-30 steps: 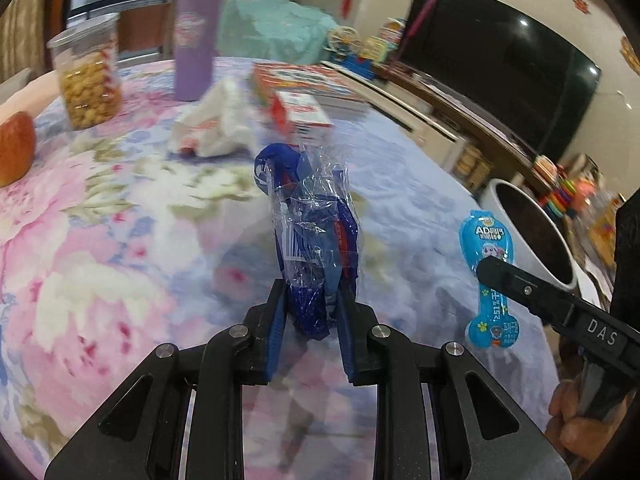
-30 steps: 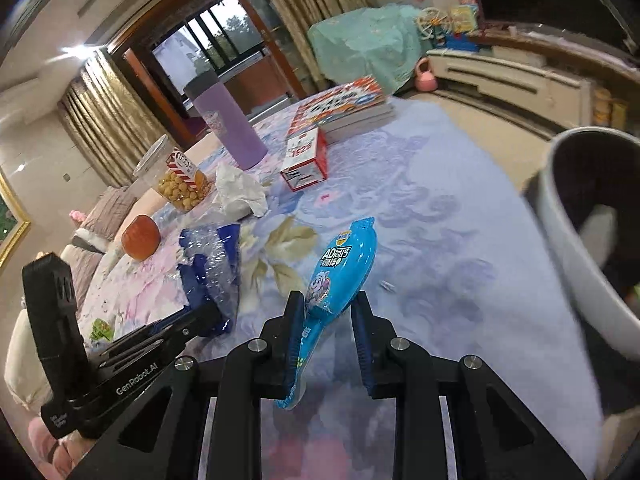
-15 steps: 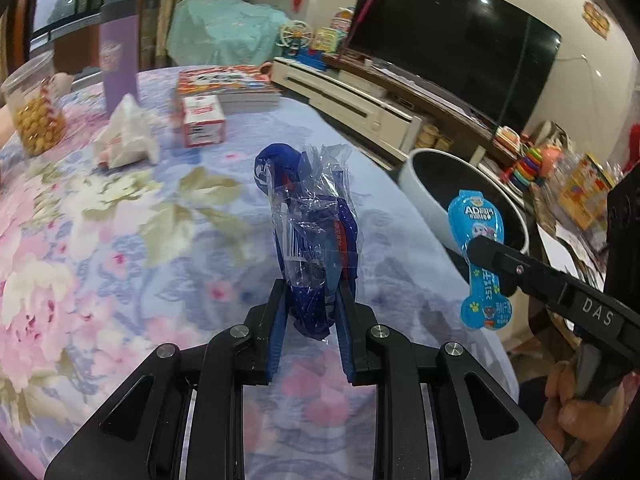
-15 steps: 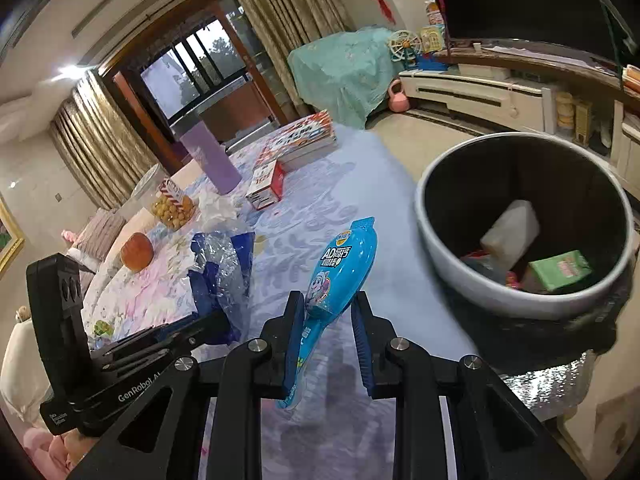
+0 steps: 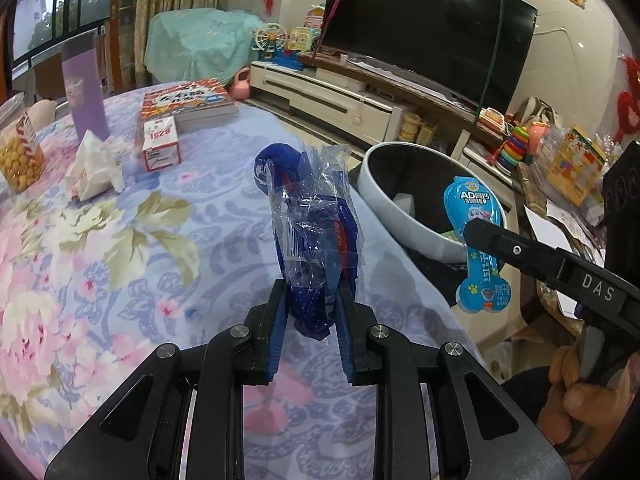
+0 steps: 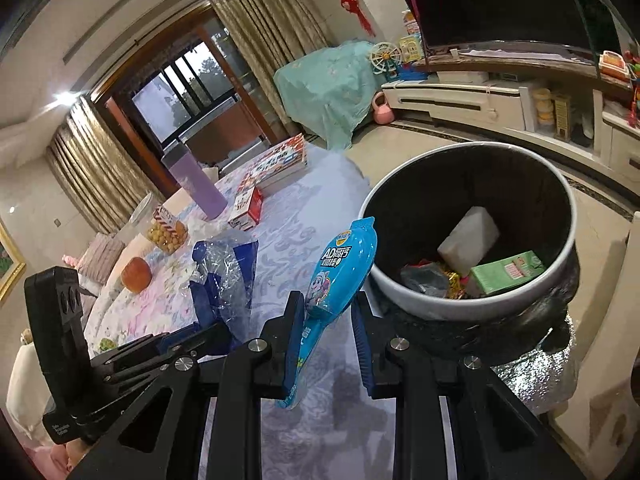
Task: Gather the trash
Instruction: 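Carry the blue bag and candy pack over the trash bin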
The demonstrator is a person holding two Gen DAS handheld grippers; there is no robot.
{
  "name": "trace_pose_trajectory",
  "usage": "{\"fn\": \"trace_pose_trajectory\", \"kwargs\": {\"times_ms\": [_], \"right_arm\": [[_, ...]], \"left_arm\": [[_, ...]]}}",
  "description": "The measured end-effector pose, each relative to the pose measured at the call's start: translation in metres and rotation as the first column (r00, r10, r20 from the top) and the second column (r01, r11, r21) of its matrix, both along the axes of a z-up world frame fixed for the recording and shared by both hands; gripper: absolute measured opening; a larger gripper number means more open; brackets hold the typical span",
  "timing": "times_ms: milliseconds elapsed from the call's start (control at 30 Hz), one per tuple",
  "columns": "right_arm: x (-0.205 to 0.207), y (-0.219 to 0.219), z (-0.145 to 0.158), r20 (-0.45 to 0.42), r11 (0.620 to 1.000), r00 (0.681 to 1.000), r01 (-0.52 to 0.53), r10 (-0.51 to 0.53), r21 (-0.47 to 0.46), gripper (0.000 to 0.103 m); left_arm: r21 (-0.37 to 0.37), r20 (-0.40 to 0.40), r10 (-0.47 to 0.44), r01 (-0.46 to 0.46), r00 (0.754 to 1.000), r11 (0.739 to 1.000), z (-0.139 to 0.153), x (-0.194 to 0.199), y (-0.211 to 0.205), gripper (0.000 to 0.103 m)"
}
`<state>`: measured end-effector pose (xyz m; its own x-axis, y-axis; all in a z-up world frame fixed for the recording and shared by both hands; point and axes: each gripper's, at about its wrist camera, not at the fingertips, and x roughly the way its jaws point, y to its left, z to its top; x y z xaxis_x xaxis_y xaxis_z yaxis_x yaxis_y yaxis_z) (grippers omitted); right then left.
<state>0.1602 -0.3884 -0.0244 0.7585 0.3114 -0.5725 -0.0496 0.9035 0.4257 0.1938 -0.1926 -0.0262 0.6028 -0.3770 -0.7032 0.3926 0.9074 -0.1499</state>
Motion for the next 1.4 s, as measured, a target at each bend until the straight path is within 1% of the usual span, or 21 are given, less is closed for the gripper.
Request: {"fn": "trace_pose_trajectory", "kwargs": {"times_ms": [267,733,1167,1400], "right_arm": [[0.002,-0.016,0.006,0.016,1.000,1.000,0.019,-0.019,0.000,0.025],[0.009,-0.051,0.012,0.018,0.998,0.998,0.065,-0.065,-0.016,0.025],[0.015,-0.074,0.010,0.008,0.995,0.995,0.099,-0.099,-0.029,0.025],[0.015,-0.078,0.010,0.004,0.993,0.994,0.112,-0.112,-0.035,0.025]], "left_arm": [[0.008,0.018,-0.030,0.030,0.999,1.000,0.009,0.004,-0.019,0.021],[0.026,0.040,-0.096,0.095,0.995,0.995,0.020,0.012,-0.059,0.021],[0.054,0.039,-0.144,0.142,0.989,0.988,0.022,0.025,-0.089,0.021],[0.060,0.028,-0.170,0.168,0.985,0.984,0.022,0.034,-0.104,0.021]]}}
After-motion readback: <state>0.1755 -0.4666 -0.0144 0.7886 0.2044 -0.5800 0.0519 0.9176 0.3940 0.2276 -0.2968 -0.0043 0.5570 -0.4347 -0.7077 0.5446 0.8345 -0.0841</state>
